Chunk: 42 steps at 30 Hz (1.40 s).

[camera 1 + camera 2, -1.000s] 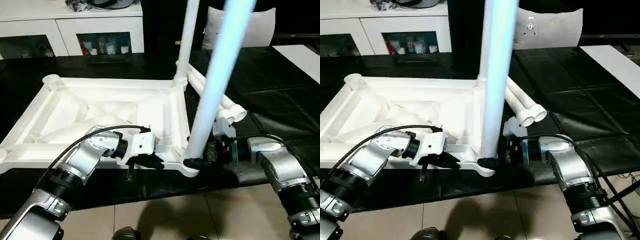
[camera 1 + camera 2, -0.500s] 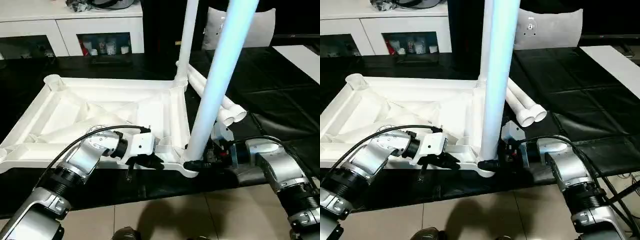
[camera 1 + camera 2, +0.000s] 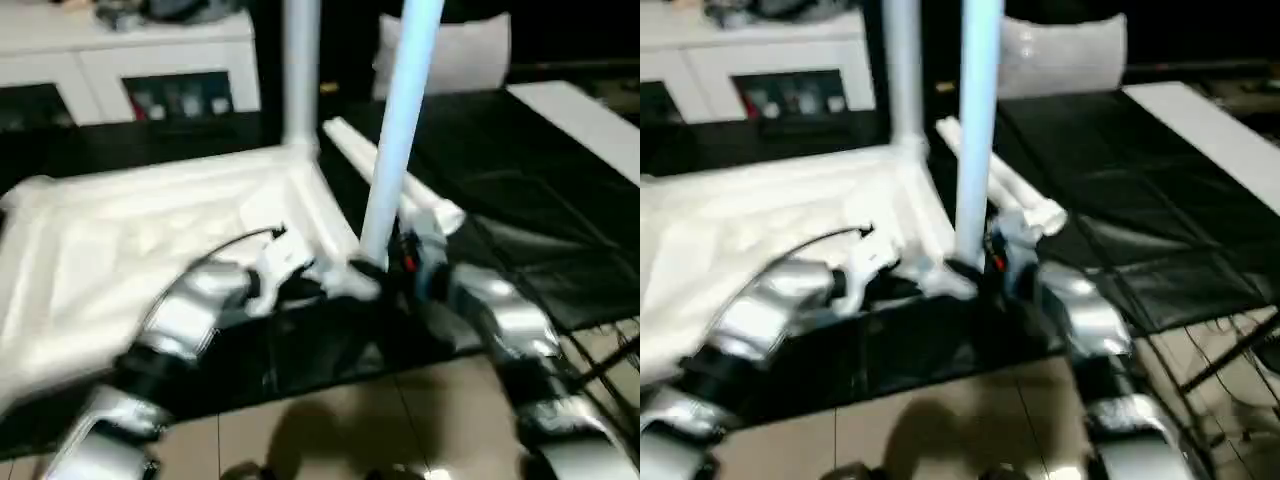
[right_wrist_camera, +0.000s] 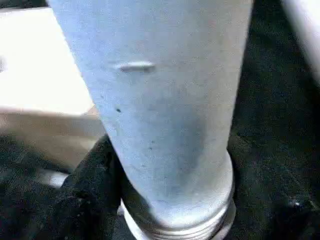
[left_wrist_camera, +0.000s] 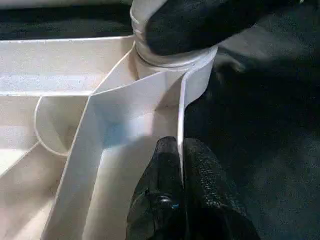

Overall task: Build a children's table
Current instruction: Rotate leg to tighten

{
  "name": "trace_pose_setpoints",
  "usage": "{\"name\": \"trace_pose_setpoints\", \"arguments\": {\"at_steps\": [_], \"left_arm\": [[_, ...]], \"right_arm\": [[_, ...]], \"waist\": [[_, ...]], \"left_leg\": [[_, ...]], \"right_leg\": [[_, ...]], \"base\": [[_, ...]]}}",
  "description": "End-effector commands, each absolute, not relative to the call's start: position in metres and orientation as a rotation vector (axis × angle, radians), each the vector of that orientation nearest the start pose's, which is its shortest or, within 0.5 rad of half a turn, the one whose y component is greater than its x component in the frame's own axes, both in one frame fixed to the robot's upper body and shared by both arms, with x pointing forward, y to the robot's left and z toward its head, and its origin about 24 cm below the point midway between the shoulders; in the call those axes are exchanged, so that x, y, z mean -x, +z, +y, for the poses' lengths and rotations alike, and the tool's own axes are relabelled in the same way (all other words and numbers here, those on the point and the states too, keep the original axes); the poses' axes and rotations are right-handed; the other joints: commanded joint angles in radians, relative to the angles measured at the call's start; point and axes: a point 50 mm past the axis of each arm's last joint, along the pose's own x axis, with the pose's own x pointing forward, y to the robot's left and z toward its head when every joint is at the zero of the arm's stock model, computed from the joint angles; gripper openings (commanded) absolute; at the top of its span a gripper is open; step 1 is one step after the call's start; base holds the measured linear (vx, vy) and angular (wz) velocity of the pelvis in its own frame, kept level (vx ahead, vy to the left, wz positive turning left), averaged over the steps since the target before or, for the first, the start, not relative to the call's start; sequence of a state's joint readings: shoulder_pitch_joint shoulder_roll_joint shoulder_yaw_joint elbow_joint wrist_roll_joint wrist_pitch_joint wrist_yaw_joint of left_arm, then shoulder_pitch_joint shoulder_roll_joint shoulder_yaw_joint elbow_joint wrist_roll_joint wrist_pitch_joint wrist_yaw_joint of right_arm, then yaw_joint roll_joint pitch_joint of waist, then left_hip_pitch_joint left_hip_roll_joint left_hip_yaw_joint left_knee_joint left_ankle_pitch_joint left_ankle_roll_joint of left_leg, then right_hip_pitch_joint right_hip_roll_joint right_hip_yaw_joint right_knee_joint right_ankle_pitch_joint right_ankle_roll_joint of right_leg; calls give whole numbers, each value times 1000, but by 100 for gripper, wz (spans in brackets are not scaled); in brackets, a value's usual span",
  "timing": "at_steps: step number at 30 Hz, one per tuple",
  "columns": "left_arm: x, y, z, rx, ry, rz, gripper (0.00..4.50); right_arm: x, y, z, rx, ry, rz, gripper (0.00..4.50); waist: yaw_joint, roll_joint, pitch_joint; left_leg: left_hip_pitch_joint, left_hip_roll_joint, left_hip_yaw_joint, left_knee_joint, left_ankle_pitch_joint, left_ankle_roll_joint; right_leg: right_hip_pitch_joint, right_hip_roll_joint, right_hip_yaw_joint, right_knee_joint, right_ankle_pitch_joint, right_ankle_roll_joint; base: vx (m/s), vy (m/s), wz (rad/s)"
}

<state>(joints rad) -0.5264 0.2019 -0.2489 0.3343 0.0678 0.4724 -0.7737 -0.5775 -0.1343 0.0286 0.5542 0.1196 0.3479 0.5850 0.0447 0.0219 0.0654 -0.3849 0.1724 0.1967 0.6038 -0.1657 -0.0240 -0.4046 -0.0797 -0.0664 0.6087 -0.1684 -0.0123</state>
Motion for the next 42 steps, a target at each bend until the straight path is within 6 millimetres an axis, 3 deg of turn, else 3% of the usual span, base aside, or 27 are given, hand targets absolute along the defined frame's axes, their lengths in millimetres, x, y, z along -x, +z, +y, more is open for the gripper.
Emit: {"name": "trace_pose_setpoints", "arguments": {"at_steps": [1, 3, 5, 8, 9, 11, 13, 16, 17, 18, 19, 22, 25, 33, 36, 38, 42], "left_arm": [[-329, 85, 77, -260, -811, 313, 0], [-329, 87, 71, -269, -818, 295, 0], [-329, 88, 69, -297, -824, 286, 0], [-330, 87, 73, -342, -821, 281, 0], [-331, 87, 74, -350, -817, 282, 0], [-331, 87, 77, -364, -820, 283, 0], [-330, 87, 80, -381, -845, 279, 0], [-328, 83, 84, -419, -906, 281, 0], [-327, 82, 85, -431, -924, 281, 0], [-326, 80, 86, -444, -947, 288, 0], [-326, 80, 86, -444, -947, 288, 0], [-322, 74, 94, -520, -1059, 308, 0], [-319, 73, 99, -573, -1144, 309, 0], [-308, 71, 111, -681, -1388, 338, 0], [-305, 70, 114, -703, -1442, 355, 0], [-303, 69, 115, -718, -1481, 363, 0], [-303, 69, 116, -735, -1499, 362, 0]], "right_arm": [[-336, 40, -81, -49, 722, 406, 267], [-338, 41, -81, -52, 706, 383, 337], [-340, 43, -82, -62, 694, 362, 337], [-340, 46, -89, -42, 692, 326, 382], [-340, 46, -91, -40, 690, 319, 386], [-338, 48, -100, -52, 702, 291, 405], [-335, 49, -109, -51, 720, 272, 427], [-328, 49, -127, -30, 762, 257, 438], [-326, 48, -131, -24, 773, 257, 445], [-324, 49, -137, -10, 793, 252, 445], [-324, 49, -137, -10, 793, 252, 445], [-315, 55, -156, 59, 899, 229, 445], [-311, 60, -163, 99, 963, 231, 445], [-306, 70, -173, 257, 1124, 246, 445], [-302, 71, -171, 273, 1210, 262, 445], [-301, 70, -170, 272, 1254, 281, 408], [-302, 70, -168, 257, 1278, 290, 379]], "waist": [[6, -15, -72], [12, -17, -74], [19, -15, -80], [24, -15, -85], [26, -8, -87], [28, -11, -88], [27, -7, -85], [32, -9, -85], [35, 4, -83], [33, -3, -83], [34, -4, -82], [48, -1, -80], [51, -1, -79], [65, -2, -81], [69, -7, -80], [70, -4, -80], [69, -7, -79]], "left_leg": [[23, 52, -36, -72, -300, -13], [20, 51, -32, -70, -274, 7], [16, 51, -31, -70, -229, 25], [10, 51, -28, -65, -155, 57], [8, 52, -28, -64, -132, 68], [8, 52, -27, -62, -122, 79], [9, 54, -27, -64, -143, 81], [8, 54, -29, -64, -162, 76], [9, 56, -30, -65, -175, 70], [9, 55, -30, -66, -192, 66], [11, 56, -29, -66, -199, 61], [15, 58, -31, -68, -237, 44], [17, 57, -30, -70, -249, 38], [16, 61, -31, -69, -243, 31], [16, 62, -28, -69, -242, 40], [15, 64, -29, -69, -244, 40], [17, 63, -29, -69, -251, 35]], "right_leg": [[33, -79, 43, -96, -436, -176], [35, -78, 45, -97, -399, -174], [40, -74, 45, -87, -324, -178], [46, -72, 45, -72, -193, -205], [47, -71, 44, -66, -154, -214], [48, -70, 44, -63, -121, -224], [46, -69, 42, -68, -145, -230], [49, -71, 43, -70, -168, -219], [46, -71, 43, -71, -181, -216], [46, -69, 42, -75, -196, -211], [45, -70, 42, -75, -205, -211], [41, -72, 44, -83, -276, -183], [38, -70, 43, -82, -273, -191], [39, -74, 44, -74, -256, -200], [39, -75, 45, -74, -254, -211], [39, -75, 44, -73, -265, -212], [38, -76, 44, -74, -291, -208]], "base": [[0, 0, 0], [0, 0, 0], [0, 0, 0], [0, 0, 0], [0, 0, 0], [0, 0, 0], [0, 0, 0], [0, 0, 0], [0, 0, 0], [0, 0, 0], [0, 0, 0], [0, 0, 0], [0, 0, 0], [0, 0, 0], [0, 0, 0], [0, 0, 0], [0, 0, 0]]}}
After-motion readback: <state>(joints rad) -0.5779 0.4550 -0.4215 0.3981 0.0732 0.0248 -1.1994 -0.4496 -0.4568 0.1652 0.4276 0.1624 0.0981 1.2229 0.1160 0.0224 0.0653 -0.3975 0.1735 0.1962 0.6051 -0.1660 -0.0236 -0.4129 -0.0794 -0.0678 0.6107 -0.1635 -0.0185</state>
